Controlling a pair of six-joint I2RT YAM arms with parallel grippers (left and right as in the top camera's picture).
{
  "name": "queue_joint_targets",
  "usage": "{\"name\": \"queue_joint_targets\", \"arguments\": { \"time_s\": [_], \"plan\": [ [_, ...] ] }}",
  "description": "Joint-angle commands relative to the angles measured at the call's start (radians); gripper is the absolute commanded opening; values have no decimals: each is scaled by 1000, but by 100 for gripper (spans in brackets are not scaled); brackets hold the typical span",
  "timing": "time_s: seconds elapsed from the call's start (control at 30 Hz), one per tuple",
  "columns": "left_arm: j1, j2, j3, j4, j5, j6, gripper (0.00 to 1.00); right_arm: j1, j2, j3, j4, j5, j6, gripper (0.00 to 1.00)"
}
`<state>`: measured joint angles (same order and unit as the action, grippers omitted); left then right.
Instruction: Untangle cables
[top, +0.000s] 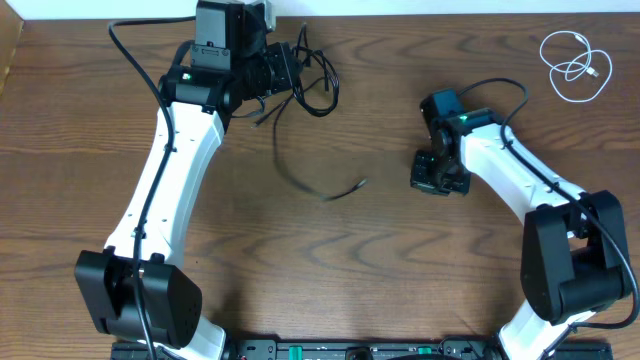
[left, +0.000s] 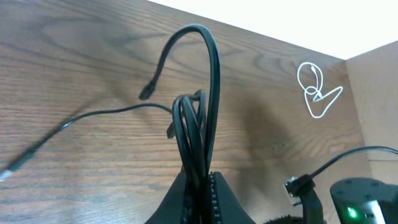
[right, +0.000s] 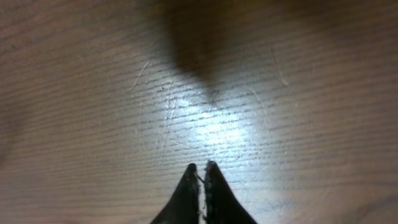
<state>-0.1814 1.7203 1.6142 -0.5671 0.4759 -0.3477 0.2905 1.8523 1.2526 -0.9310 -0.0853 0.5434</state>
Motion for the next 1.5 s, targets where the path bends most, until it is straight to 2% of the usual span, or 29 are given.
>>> {"name": "queue_joint_targets", "arguments": {
  "time_s": [0.0,0.07,0.13,0.2,0.23,0.3,0.37,0.53,0.77,0.9,1.1,1.17,1.2,1.27,1.47],
  "plan": [
    [-5,-24,13,4,125,8,7,-37,-16,32,23,-167,-202,13],
    [-5,-24,13,-25,218,59,7,-53,-62,81,34,-288,-300,22],
    [-5,-24,13,-73,267,92,7,-61,-108,115,43,-335,-338,29],
    [-5,-24,13,-135,304,137,7,-63,-167,147,61,-379,-384,39],
    [-5,-24,13,-186,318,167,7,-63,-220,162,86,-394,-397,50],
    [-6,-24,13,-249,335,209,8,-62,-290,164,132,-397,-399,59],
    [-10,-24,13,-296,365,241,7,-53,-342,164,174,-397,-399,63],
    [-53,-23,13,-312,472,266,7,-19,-338,163,190,-418,-399,63],
    [-84,-23,13,-309,481,260,7,6,-294,157,167,-456,-453,61],
    [-83,-23,13,-276,481,183,7,13,-245,157,149,-442,-444,59],
    [-83,-23,13,-214,481,120,8,55,-138,157,141,-215,-278,49],
    [-82,-23,13,-212,481,121,7,60,-103,157,105,-29,-124,47],
    [-78,-23,13,-209,481,121,7,47,-89,157,76,54,-48,43],
    [-66,-23,13,-206,481,121,7,30,-82,157,56,95,-26,39],
    [11,-23,13,-205,481,121,7,-44,-72,157,-25,139,-17,9]
  ]
}}
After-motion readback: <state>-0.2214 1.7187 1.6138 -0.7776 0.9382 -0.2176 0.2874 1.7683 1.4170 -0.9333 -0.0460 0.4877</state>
